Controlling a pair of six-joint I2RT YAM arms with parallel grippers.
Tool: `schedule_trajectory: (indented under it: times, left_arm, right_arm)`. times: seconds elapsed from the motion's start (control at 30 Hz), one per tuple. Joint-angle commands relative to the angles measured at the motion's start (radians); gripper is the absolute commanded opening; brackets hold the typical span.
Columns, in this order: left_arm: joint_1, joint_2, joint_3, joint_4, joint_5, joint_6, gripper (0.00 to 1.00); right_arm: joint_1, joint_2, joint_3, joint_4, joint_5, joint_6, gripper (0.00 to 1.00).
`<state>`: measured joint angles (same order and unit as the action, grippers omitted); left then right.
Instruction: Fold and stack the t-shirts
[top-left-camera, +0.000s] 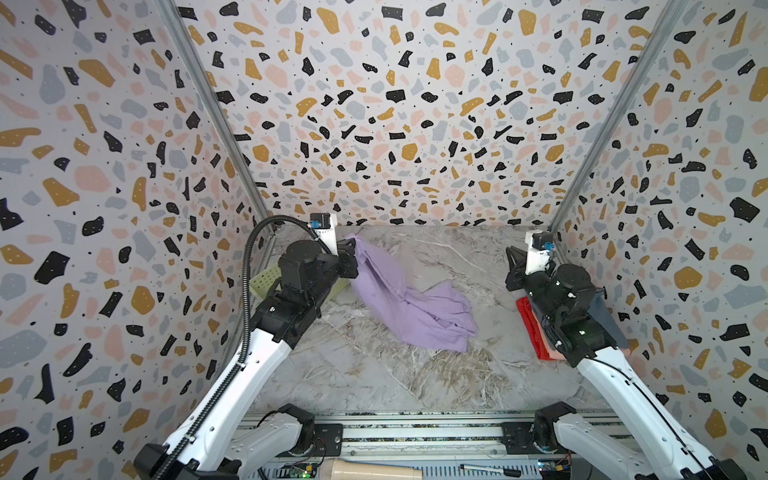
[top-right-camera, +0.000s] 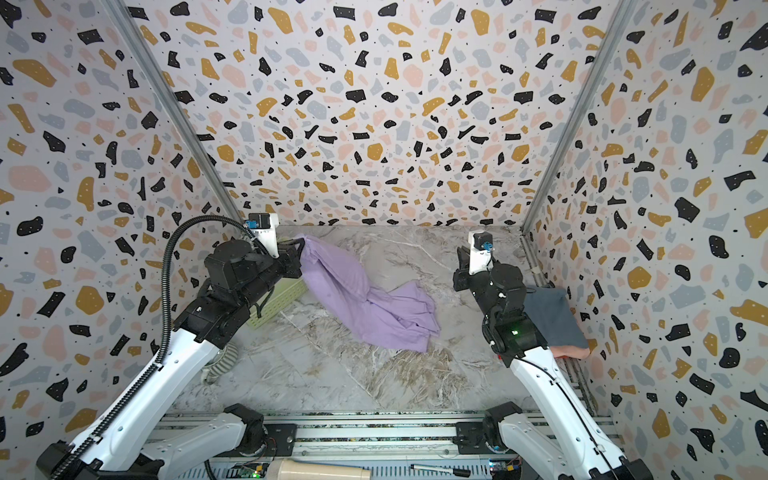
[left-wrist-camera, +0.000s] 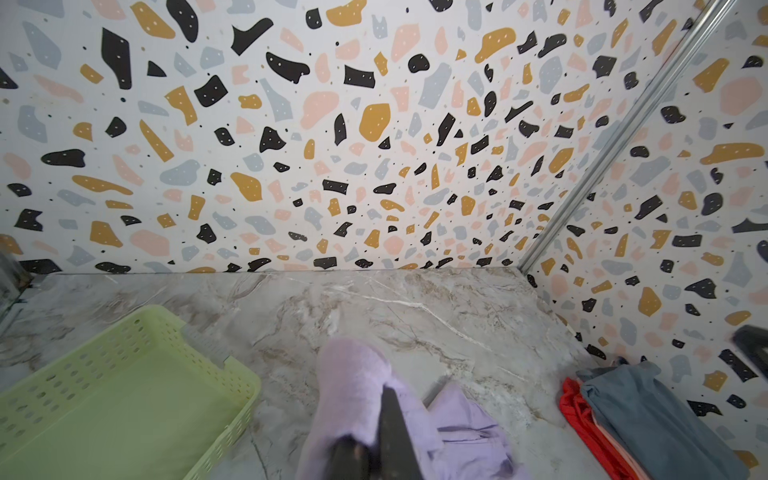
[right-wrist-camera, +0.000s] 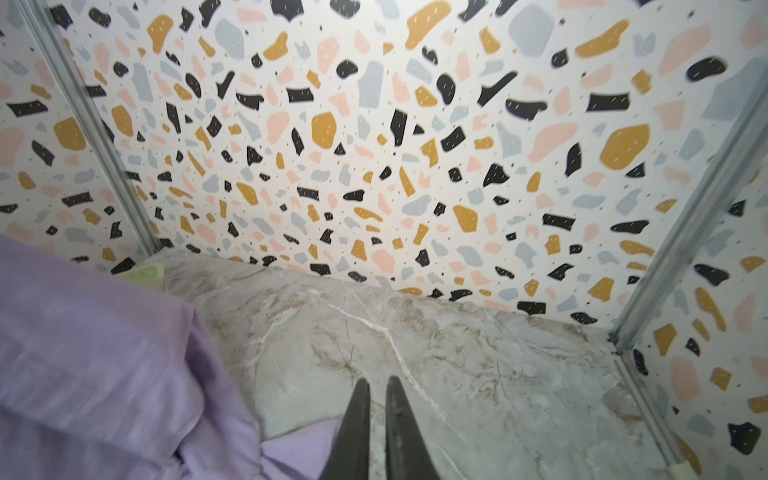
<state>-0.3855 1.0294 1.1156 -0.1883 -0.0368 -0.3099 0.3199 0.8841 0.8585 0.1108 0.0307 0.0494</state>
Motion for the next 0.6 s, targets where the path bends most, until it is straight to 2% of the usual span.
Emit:
schedule_trajectory:
  times: [0.0, 0.07, 0.1, 0.13, 0.17, 0.2, 0.23, 0.27, 0.33, 0.37, 0.47, 0.5, 0.57]
  left_arm:
    - [0.016, -0.035, -0.028, 0.007, -0.104, 0.010, 0.00]
    - [0.017, -0.015, -0.059, -0.015, -0.136, -0.014, 0.00]
    - [0.017, -0.002, -0.073, -0.031, -0.166, -0.024, 0.13]
    - [0.017, 0.016, -0.087, -0.057, -0.218, -0.047, 0.35]
    - [0.017, 0.035, -0.099, -0.089, -0.284, -0.070, 0.51]
    - [0.016, 0.049, -0.107, -0.113, -0.345, -0.093, 0.63]
    - [0.017, 0.065, -0.117, -0.135, -0.409, -0.111, 0.79]
    - [0.016, 0.079, -0.127, -0.150, -0.457, -0.119, 0.98]
    - [0.016, 0.096, -0.137, -0.160, -0.485, -0.121, 1.00]
    - [0.014, 0.101, -0.143, -0.146, -0.452, -0.107, 1.00]
    - [0.001, 0.133, -0.157, -0.089, -0.213, -0.044, 1.00]
    - [-0.020, 0.154, -0.159, -0.075, -0.166, -0.039, 1.00]
    - [-0.064, 0.200, -0.173, -0.043, -0.095, -0.033, 1.00]
  right_arm:
    - [-0.010, -0.020, 0.052, 0.018, 0.046, -0.026, 0.09]
    - [-0.010, 0.014, 0.039, 0.008, 0.023, 0.006, 0.09]
    - [-0.010, 0.034, 0.027, 0.004, -0.009, 0.028, 0.11]
    - [-0.010, 0.054, 0.014, 0.001, -0.052, 0.049, 0.16]
    - [-0.010, 0.075, -0.003, -0.001, -0.099, 0.075, 0.24]
    - [-0.010, 0.092, -0.017, 0.000, -0.130, 0.093, 0.30]
    - [-0.008, 0.121, -0.039, 0.001, -0.178, 0.127, 0.42]
    - [-0.008, 0.145, -0.064, 0.009, -0.220, 0.151, 0.49]
    - [-0.001, 0.200, -0.094, 0.009, -0.293, 0.170, 0.57]
    - [0.005, 0.226, -0.109, 0.015, -0.311, 0.174, 0.60]
    - [0.055, 0.316, -0.142, 0.036, -0.318, 0.165, 0.64]
    - [0.077, 0.351, -0.149, 0.047, -0.313, 0.152, 0.68]
    - [0.107, 0.411, -0.154, 0.070, -0.303, 0.143, 0.70]
